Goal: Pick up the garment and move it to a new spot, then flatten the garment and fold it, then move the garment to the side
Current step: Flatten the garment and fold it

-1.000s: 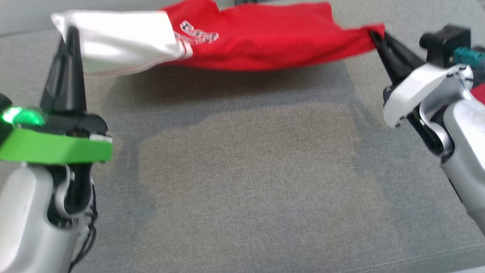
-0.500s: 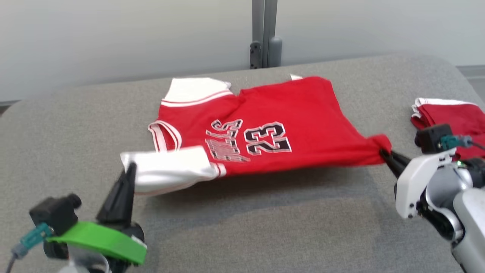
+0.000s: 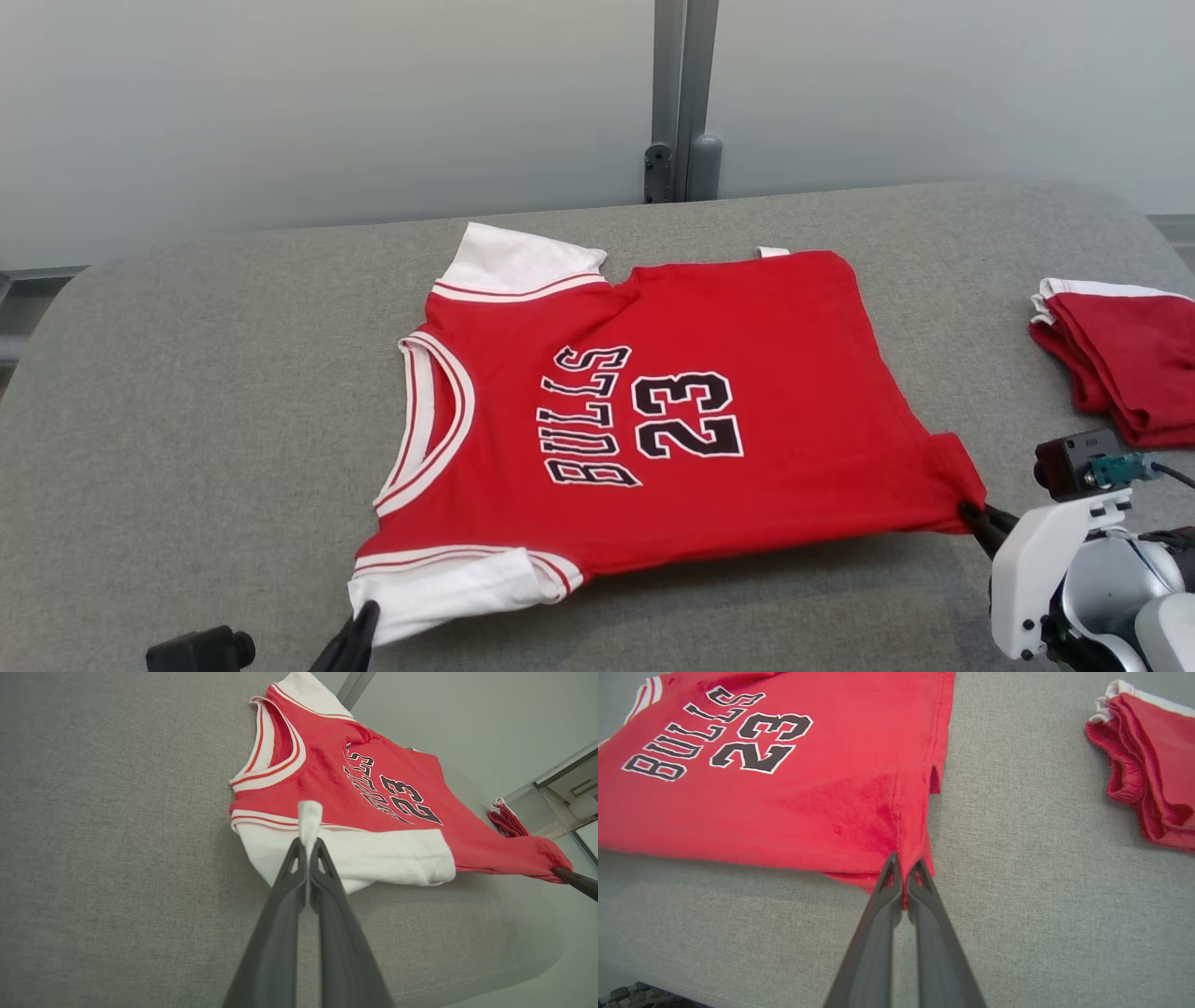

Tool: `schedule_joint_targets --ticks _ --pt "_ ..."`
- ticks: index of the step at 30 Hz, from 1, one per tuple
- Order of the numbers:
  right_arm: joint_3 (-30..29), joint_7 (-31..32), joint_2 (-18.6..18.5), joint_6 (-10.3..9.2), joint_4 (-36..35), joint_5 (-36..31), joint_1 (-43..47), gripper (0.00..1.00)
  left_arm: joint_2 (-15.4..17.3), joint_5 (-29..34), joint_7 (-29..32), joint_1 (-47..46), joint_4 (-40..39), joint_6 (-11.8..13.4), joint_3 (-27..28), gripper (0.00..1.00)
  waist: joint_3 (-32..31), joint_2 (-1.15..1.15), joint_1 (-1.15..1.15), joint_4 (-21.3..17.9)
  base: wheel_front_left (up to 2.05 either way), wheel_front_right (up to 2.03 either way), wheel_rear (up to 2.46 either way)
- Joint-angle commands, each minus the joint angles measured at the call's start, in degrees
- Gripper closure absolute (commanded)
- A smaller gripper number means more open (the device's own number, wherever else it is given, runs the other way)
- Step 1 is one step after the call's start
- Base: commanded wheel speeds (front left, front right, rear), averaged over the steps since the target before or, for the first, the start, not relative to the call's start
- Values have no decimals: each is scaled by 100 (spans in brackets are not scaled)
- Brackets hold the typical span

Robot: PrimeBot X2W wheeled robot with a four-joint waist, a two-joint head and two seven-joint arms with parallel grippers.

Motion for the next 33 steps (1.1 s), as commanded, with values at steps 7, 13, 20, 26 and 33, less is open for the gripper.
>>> schedule_joint_targets --ticks 7,13,20,26,33 --pt "-196 277 126 -10 35 -255 512 100 106 -187 528 234 170 17 -289 100 -26 0 1 90 0 0 0" --pt "-262 483 196 -11 89 -365 802 100 223 -301 898 341 167 150 -404 100 -22 0 1 70 0 0 0" --pt "-315 279 337 -10 202 -307 769 100 50 -82 497 -7 114 -10 -335 100 -6 0 1 15 0 0 0" --pt "-466 -90 627 -9 164 -53 511 100 -166 262 242 -586 369 -180 -471 100 7 0 1 -19 0 0 0" --pt "-454 -344 747 -9 139 33 85 100 -497 599 -116 -1397 906 -363 -526 100 89 0 1 -84 0 0 0"
